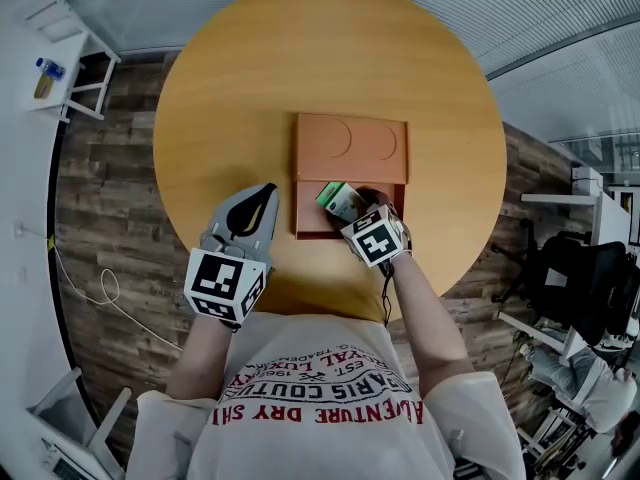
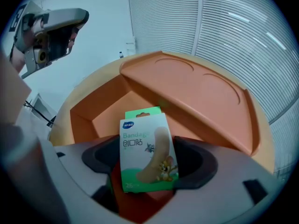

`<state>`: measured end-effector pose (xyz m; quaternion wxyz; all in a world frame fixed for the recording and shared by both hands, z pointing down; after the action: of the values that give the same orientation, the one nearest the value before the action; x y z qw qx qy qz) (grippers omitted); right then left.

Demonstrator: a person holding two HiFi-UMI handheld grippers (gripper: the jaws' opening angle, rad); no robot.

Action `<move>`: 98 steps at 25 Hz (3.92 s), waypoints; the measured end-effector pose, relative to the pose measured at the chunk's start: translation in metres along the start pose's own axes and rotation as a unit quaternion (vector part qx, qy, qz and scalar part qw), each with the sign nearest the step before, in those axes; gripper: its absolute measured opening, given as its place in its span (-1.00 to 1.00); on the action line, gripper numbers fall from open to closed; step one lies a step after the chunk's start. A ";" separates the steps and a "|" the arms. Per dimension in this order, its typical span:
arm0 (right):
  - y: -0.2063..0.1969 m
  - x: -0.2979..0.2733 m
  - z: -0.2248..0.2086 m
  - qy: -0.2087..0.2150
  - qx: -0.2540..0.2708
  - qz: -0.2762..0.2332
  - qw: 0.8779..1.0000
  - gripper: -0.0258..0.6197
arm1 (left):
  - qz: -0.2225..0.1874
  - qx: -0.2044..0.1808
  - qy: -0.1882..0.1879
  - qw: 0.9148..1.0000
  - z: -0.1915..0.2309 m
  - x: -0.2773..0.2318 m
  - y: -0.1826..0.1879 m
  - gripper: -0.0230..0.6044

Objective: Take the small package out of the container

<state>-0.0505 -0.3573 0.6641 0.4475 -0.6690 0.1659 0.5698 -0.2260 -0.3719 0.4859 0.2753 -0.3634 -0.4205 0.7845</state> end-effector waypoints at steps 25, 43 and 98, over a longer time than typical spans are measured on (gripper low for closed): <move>0.006 0.045 0.005 0.044 0.085 0.016 0.995 0.21 | 0.003 -0.020 -0.009 1.000 -0.024 0.022 0.002 -0.89; 0.015 0.109 0.010 -0.001 0.090 -0.034 0.995 0.21 | -0.013 -0.023 -0.017 0.999 -0.059 0.035 0.009 -0.89; 0.040 0.312 -0.021 -0.160 -0.089 -0.417 0.890 0.21 | -0.110 -0.087 0.028 0.990 -0.147 0.064 0.066 -0.90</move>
<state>0.0255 -0.3062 0.3625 0.6031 -0.6135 -0.2537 0.4422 -0.1546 -0.2896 0.3514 0.3387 -0.3596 -0.5164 0.6995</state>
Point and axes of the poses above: the fingertips, and each gripper's own axes: x backward along the fingers, z to its left, y out of its top, the point moved 3 cm from there along x, backward along the fingers, and after that the axes turned 10 degrees about x, right-handed, at the moved point
